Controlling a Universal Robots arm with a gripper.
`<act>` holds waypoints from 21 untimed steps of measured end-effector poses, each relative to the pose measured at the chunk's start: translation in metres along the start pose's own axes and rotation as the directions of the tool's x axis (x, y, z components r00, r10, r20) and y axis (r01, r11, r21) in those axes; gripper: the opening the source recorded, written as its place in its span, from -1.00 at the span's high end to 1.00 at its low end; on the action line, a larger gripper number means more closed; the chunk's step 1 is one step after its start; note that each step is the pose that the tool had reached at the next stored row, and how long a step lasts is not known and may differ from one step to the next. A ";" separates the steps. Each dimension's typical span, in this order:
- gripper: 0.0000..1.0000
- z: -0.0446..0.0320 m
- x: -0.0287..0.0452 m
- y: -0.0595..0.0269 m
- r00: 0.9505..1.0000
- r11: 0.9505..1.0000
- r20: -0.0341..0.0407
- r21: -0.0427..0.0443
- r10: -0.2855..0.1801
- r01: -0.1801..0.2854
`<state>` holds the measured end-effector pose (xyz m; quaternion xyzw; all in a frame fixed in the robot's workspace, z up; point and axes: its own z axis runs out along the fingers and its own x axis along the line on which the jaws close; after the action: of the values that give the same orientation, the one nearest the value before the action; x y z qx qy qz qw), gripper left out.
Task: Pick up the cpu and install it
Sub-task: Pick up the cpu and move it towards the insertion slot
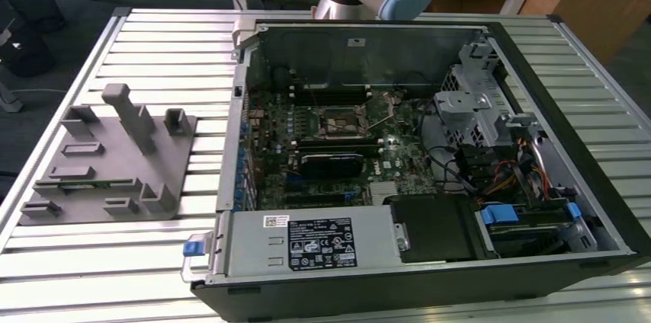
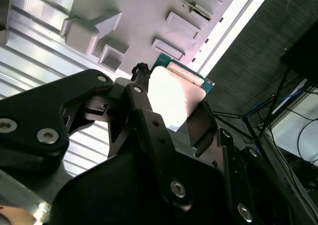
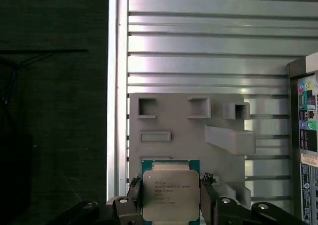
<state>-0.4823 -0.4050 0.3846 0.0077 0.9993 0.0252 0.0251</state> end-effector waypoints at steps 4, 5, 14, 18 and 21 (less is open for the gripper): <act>-0.09 0.0004 -0.0074 0.0001 1.000 1.000 0.000 0.000 0.000 0.000; -0.09 0.0005 -0.0096 0.0001 1.000 1.000 0.000 0.000 0.000 0.000; -0.09 0.0018 -0.0343 0.0005 1.000 1.000 0.000 0.000 0.000 0.000; -0.09 0.0024 -0.0464 0.0007 1.000 1.000 0.000 0.000 0.000 0.000; -0.09 0.0029 -0.0568 0.0008 1.000 1.000 0.000 0.000 0.000 0.000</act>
<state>-0.4255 -0.4050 0.3845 0.0077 0.9993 0.0252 0.0252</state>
